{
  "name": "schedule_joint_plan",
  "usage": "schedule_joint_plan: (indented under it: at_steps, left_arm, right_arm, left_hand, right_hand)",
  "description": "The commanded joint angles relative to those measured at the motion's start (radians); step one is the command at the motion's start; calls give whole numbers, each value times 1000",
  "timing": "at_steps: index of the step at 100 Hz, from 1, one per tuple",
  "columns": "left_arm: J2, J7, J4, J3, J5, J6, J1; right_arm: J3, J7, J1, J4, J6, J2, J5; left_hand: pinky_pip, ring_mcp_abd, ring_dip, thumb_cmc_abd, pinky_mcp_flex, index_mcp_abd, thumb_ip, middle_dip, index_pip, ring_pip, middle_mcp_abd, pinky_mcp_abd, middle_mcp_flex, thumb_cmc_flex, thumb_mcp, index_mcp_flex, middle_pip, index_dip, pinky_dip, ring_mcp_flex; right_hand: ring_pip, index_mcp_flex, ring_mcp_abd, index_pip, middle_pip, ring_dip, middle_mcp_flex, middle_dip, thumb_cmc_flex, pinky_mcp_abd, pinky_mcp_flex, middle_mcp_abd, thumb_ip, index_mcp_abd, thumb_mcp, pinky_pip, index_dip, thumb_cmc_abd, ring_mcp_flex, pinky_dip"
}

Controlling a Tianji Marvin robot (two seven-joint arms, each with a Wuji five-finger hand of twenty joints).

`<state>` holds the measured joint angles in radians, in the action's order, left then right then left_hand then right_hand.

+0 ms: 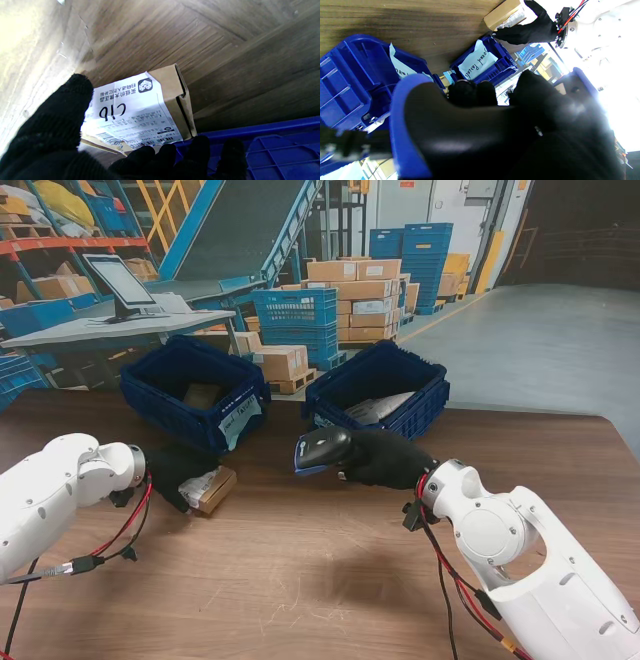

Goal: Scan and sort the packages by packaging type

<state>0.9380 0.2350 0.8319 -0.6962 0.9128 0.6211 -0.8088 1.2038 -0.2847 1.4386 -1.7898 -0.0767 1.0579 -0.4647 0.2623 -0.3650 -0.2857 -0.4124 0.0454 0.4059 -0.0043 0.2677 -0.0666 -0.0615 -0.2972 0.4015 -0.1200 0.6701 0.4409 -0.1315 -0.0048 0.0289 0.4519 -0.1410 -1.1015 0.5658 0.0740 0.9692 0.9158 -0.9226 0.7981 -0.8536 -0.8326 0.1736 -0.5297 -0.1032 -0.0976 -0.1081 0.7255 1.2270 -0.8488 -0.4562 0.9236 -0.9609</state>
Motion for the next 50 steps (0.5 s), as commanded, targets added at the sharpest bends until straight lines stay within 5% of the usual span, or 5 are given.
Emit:
schedule_joint_plan:
  at_steps: [1,23,50]
  left_arm:
    - [11,8,-10,3,-6,3,-7]
    - [10,-7,42,-112,49,8,-67]
    - [11,-5,59,-138,67,-15,-84]
  right_arm:
    - [0,-12,3,-7,0,3,0]
    - [0,-10,4,-11,2,4,-4]
    - [3,-12,11,-21,1,3,-8]
  left_hand:
    - [8,42,0,-15,-2,-11,-26,4,24,-16,-7,25,25,-34,37,-9,17,-12,-7,11]
    - [24,44,-11,-9,-4,-23,-27,41,41,-25,4,23,17,-35,32,-9,31,19,-3,-4]
    - [26,40,-10,-6,-2,-20,-29,38,28,-18,0,24,26,-42,24,-5,19,18,-4,9]
  right_hand:
    - [-3,68,5,25,-6,3,15,-6,-108,2,-2,-26,-9,-63,87,7,-17,86,3,-7]
    - [-4,68,7,25,-6,3,15,-6,-109,0,-2,-26,-9,-62,87,6,-16,85,3,-6]
    - [-3,68,5,25,-6,3,15,-6,-109,1,-2,-26,-9,-63,87,6,-17,85,4,-6]
